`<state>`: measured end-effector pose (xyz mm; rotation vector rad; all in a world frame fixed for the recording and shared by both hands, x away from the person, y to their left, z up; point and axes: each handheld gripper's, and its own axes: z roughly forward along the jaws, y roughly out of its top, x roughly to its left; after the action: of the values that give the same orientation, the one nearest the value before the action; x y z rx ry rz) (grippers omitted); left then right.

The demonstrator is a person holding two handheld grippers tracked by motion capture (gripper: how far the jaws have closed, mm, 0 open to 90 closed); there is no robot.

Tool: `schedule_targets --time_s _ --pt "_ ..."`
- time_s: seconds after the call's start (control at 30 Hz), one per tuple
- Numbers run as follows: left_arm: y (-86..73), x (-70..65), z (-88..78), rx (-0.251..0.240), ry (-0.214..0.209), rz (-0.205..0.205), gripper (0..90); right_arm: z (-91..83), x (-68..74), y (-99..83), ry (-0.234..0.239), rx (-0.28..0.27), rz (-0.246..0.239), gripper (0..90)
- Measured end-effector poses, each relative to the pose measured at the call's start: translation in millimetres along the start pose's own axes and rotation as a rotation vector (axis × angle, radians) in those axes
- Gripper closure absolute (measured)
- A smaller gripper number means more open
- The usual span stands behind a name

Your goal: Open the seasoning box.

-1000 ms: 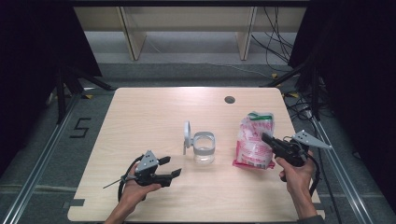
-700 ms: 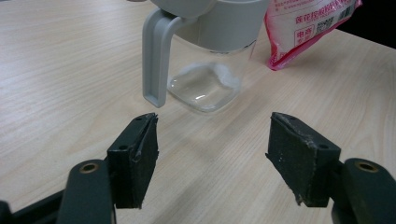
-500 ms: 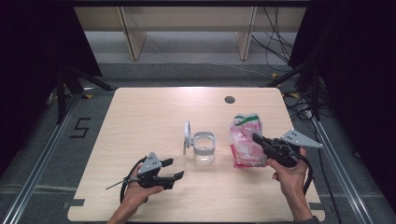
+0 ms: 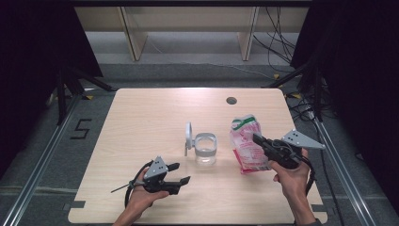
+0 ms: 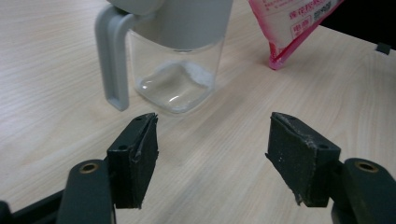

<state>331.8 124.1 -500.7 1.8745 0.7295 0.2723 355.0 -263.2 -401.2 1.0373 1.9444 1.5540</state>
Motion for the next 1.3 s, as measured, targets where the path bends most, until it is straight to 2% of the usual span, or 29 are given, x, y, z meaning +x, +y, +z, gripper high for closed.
schedule_targets --time_s 0.07,0.17,0.27,0.33,0.37,0.4,0.43,0.47,0.53,0.6,0.63,0.67,0.7,0.73,0.77,0.8,0.83,0.87,0.93,0.97,1.0,1.07,1.1,1.2,1.23,1.27,1.3 --pt "-0.2 -4.9 4.0 0.000 -0.008 0.000 32.9 -0.8 3.4 1.1 0.007 -0.003 0.022 90.0" --pt "-0.1 -12.1 10.9 0.001 -0.028 0.004 33.0 -1.6 3.1 3.8 0.022 -0.013 0.008 90.0" --pt "1.5 -22.4 22.7 0.014 -0.032 0.013 33.2 -2.4 10.3 7.5 0.025 -0.017 -0.004 90.0" --pt "2.0 -30.3 31.9 0.027 -0.038 0.036 33.2 -2.5 14.8 9.3 0.025 -0.020 0.008 90.0" --pt "2.8 -35.5 37.7 0.030 -0.053 0.042 33.2 -1.3 16.4 10.4 0.039 -0.024 -0.004 90.0" --pt "4.0 -39.9 42.3 0.040 -0.049 0.063 33.1 -1.4 17.8 11.6 0.043 -0.023 -0.014 90.0" --pt "6.1 -46.2 49.1 0.034 -0.059 0.067 33.2 -2.2 20.9 12.3 0.053 -0.017 0.007 90.0" --pt "8.0 -49.9 53.6 0.038 -0.052 0.084 33.2 -1.2 21.1 13.6 0.065 -0.034 -0.023 90.0" --pt "10.6 -57.1 62.8 0.029 -0.059 0.085 34.0 -1.9 26.3 14.5 0.078 -0.032 0.009 90.0" --pt "13.0 -61.9 71.4 0.044 -0.069 0.107 34.5 -1.2 29.5 16.0 0.093 -0.045 -0.019 90.0" --pt "13.1 -64.0 75.8 0.047 -0.080 0.111 35.1 -1.8 32.7 16.7 0.099 -0.033 -0.018 90.0" --pt "12.3 -66.6 80.0 0.043 -0.068 0.108 35.3 -1.4 36.5 16.7 0.111 -0.033 -0.001 90.0" --pt "11.8 -68.3 83.4 0.047 -0.077 0.093 35.2 -0.4 37.1 17.5 0.112 -0.042 -0.029 90.0" --pt "11.5 -69.1 85.1 0.055 -0.065 0.107 35.4 0.2 39.8 17.8 0.125 -0.037 -0.019 90.0" --pt "11.5 -70.2 86.5 0.054 -0.070 0.101 35.4 0.7 43.0 17.9 0.129 -0.043 -0.016 90.0" --pt "12.2 -70.6 86.4 0.060 -0.064 0.109 35.5 1.0 44.5 18.3 0.136 -0.040 -0.032 90.0" --pt "12.9 -72.1 88.2 0.045 -0.070 0.102 35.6 0.8 47.1 18.3 0.142 -0.037 -0.024 90.0" --pt "14.1 -72.9 88.4 0.043 -0.054 0.110 35.8 0.9 50.4 18.7 0.154 -0.033 -0.009 90.0" --pt "15.7 -75.5 88.7 0.034 -0.051 0.109 36.7 1.4 53.1 20.4 0.166 -0.035 -0.023 90.0" --pt "16.0 -78.6 90.4 0.024 -0.059 0.094 38.0 2.0 54.9 21.1 0.164 -0.048 -0.031 90.0" --pt "16.9 -78.4 90.2 0.038 -0.052 0.117 38.4 0.4 58.5 21.8 0.168 -0.040 -0.014 90.0" --pt "18.1 -79.6 91.3 0.047 -0.034 0.139 38.8 0.6 59.5 23.2 0.178 -0.059 -0.035 90.0" --pt "18.1 -80.3 92.9 0.040 -0.048 0.135 40.9 -0.1 60.8 24.0 0.183 -0.058 -0.036 90.0" --pt "18.8 -84.0 94.6 0.036 -0.025 0.149 49.4 0.8 63.8 24.8 0.198 -0.071 -0.038 90.0" --pt "19.0 -84.8 95.4 0.030 -0.021 0.153 53.4 -0.6 64.8 24.8 0.190 -0.054 -0.030 90.0" --pt "19.3 -85.8 96.1 0.030 -0.018 0.156 57.2 0.5 63.4 24.6 0.192 -0.074 -0.047 90.0" --pt "19.1 -87.4 96.8 0.023 -0.016 0.158 63.8 0.3 64.7 24.4 0.202 -0.058 -0.025 90.0"
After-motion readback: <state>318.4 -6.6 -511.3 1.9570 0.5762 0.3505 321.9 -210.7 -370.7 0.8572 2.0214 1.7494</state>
